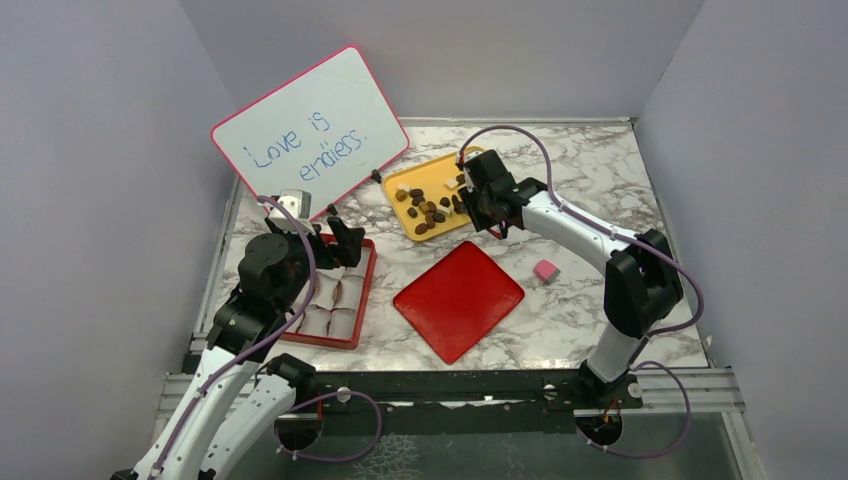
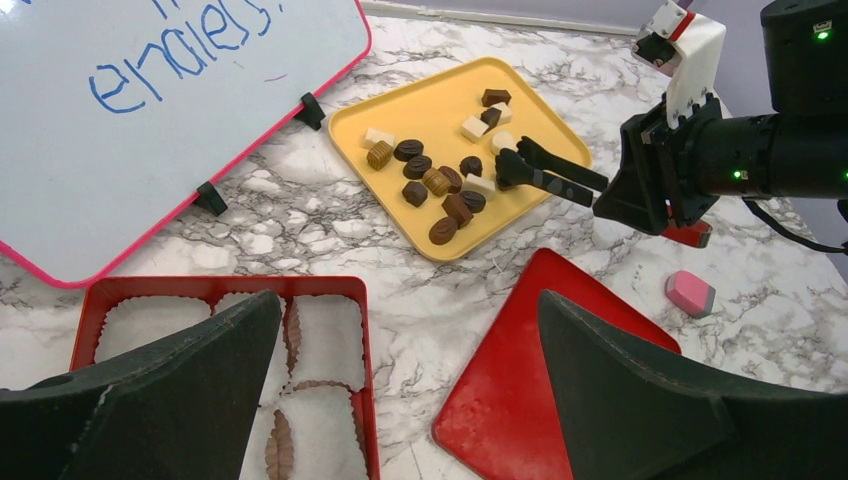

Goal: Pack the chocolate

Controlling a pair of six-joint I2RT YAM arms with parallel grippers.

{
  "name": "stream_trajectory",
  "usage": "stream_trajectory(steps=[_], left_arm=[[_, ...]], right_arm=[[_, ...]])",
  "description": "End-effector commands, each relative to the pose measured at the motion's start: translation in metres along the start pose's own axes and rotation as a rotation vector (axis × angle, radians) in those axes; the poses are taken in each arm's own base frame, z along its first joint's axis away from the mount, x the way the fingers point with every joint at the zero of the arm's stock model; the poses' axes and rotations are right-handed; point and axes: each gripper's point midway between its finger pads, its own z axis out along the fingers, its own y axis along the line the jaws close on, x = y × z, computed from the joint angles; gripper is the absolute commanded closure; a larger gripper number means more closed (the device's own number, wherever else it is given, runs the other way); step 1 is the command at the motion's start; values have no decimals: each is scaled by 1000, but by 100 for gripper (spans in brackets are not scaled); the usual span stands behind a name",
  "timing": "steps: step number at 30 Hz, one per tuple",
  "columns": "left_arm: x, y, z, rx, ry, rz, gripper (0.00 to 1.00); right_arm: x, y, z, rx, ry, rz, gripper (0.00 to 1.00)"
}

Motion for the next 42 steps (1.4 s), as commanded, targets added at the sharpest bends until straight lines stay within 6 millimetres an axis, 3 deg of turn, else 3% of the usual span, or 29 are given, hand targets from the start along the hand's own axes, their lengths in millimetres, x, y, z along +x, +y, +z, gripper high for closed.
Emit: stream_trajectory(steps=[1, 17, 25, 35, 42], left_arm=[[0, 3, 1, -15, -12, 13, 1], [1, 3, 1, -11, -8, 12, 1], [0, 3, 0, -12, -13, 12, 1], [1, 4, 1, -17, -11, 12, 1], [0, 4, 0, -19, -15, 12, 1]], right_arm=[[-10, 0, -3, -7, -18, -3, 59], [-9, 6, -5, -39, -15, 2, 57], [2, 5, 4, -24, 28, -9, 57], [1, 19, 6, -99, 20, 0, 59], [8, 11, 11, -43, 67, 2, 60]])
